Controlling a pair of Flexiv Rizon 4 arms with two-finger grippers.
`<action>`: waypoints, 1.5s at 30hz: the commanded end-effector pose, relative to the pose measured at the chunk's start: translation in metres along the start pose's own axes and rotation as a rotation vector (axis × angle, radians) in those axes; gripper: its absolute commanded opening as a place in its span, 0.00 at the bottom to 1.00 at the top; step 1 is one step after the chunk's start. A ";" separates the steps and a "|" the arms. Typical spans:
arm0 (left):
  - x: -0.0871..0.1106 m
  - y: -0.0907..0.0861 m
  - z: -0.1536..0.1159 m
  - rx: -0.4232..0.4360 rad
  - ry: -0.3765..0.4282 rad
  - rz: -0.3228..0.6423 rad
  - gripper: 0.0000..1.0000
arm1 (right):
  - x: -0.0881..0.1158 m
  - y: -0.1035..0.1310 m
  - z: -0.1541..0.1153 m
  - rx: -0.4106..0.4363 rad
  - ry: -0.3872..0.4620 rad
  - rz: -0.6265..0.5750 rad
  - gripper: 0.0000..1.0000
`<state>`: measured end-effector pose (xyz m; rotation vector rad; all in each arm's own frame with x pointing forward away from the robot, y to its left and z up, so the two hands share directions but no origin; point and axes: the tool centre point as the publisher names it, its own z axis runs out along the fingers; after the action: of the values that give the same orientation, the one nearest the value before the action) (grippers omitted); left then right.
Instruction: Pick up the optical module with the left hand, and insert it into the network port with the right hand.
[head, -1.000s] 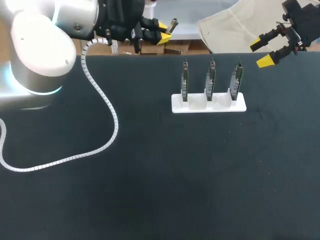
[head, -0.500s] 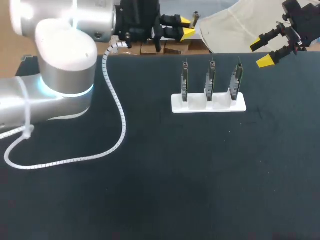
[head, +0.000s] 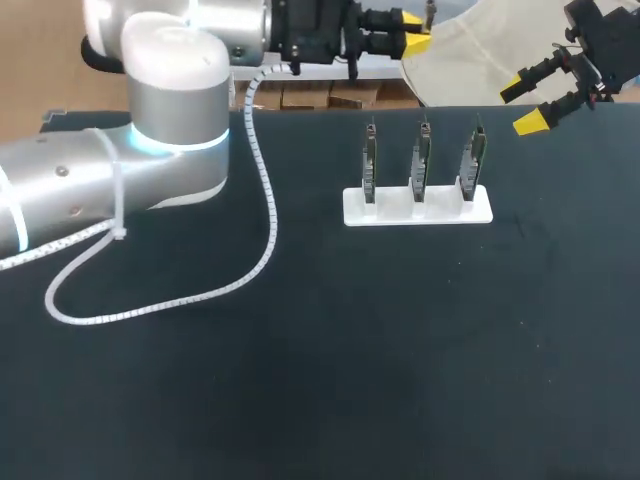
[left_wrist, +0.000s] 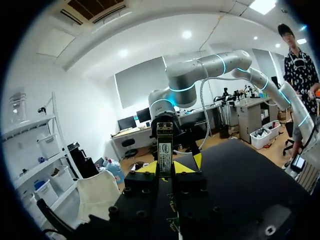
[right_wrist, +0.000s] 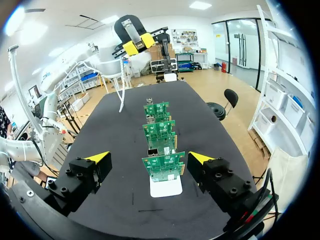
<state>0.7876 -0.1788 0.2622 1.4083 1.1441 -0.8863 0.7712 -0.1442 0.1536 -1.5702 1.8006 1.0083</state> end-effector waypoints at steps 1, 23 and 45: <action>0.006 0.007 0.016 0.054 -0.016 -0.038 0.00 | 0.000 -0.001 0.000 -0.002 0.000 0.000 1.00; 0.019 -0.015 0.064 0.074 -0.060 -0.204 0.00 | 0.000 -0.001 0.000 -0.002 0.000 0.000 1.00; 0.044 -0.027 0.081 0.129 0.004 -0.271 0.00 | 0.000 -0.001 0.000 -0.002 0.000 0.000 1.00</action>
<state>0.7715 -0.2486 0.2014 1.3651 1.3235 -1.1560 0.7712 -0.1442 0.1536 -1.5702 1.8005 1.0083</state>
